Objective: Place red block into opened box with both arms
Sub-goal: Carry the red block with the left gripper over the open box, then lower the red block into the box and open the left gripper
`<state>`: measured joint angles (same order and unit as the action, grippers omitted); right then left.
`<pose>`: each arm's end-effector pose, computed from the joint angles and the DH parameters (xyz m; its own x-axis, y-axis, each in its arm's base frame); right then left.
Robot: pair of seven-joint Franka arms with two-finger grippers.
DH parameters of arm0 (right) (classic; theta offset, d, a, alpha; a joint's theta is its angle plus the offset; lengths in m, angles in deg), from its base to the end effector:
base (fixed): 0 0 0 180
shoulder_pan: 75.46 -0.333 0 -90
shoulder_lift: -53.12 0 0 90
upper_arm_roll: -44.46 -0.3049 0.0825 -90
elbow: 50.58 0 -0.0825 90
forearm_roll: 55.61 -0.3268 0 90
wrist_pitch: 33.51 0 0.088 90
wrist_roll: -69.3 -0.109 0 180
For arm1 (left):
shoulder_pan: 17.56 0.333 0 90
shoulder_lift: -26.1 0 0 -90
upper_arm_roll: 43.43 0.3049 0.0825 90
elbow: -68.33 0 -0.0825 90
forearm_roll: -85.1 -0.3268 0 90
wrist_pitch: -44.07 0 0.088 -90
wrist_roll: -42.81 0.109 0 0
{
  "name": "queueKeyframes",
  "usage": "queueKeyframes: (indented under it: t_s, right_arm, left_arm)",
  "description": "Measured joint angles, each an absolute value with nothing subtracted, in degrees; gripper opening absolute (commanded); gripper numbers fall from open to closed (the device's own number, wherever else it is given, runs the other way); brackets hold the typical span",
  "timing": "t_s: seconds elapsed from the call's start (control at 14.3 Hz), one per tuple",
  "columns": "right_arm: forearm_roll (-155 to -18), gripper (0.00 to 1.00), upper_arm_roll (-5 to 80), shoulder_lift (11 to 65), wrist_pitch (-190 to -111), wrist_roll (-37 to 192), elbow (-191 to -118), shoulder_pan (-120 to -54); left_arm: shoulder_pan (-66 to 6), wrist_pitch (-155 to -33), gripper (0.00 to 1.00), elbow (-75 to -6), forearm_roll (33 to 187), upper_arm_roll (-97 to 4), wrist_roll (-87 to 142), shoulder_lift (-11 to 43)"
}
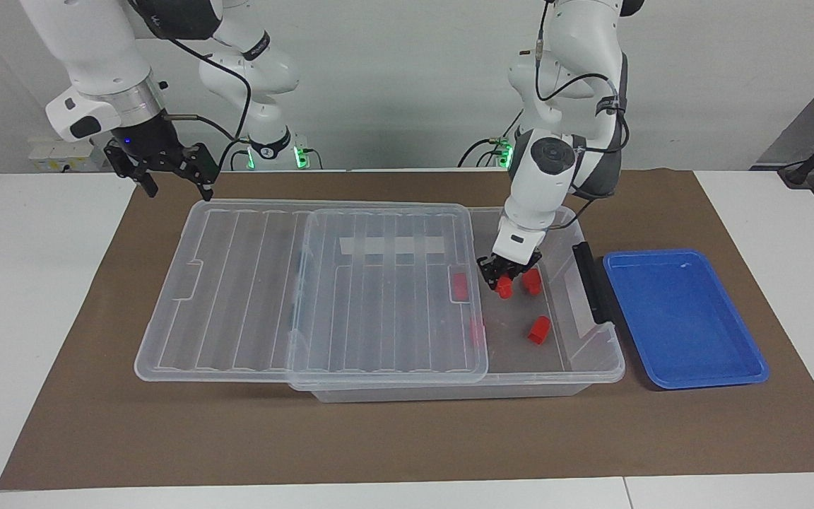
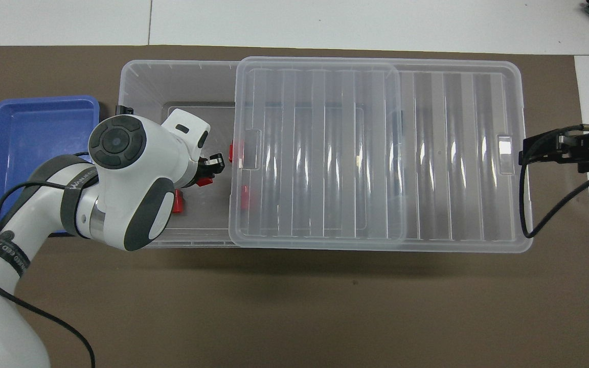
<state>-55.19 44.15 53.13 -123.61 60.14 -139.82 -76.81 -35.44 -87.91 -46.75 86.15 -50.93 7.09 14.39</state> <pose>0.4976 0.0136 0.6172 0.9913 -0.1305 0.0162 -0.1306 -0.9914 0.0048 0.4991 -0.2340 0.3855 0.9792 0.1967 0.0504 0.1919 -0.9776 0.0870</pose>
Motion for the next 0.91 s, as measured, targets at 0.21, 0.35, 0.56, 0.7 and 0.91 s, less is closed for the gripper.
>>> queueKeyframes:
  t_s: [0.21,0.35,0.56,0.7,0.91]
  right_arm:
    - [-55.14,1.00,44.15,53.13,-123.64,60.14,-140.00,-76.82]
    - [-55.14,1.00,44.15,53.19,-123.64,60.14,-140.25,-76.77]
    - [-55.13,1.00,44.17,54.12,-125.04,60.14,-142.76,-76.61]
    - [-55.13,1.00,44.16,54.62,-125.64,60.14,-143.68,-76.61]
    - [-55.13,1.00,44.16,54.91,-125.79,60.14,-143.96,-76.61]
  left_arm:
    - [-35.50,-89.18,0.00,-47.80,86.15,-50.79,9.53,12.43]
    - [-35.46,-89.27,0.00,-47.89,86.15,-50.53,11.23,11.70]
    - [-35.24,-90.50,0.00,-48.85,86.15,-50.29,13.77,11.60]
    - [-35.23,-91.16,0.00,-49.31,86.15,-50.15,14.21,11.56]
    - [-35.23,-92.36,0.00,-49.83,86.15,-50.14,14.33,11.51]
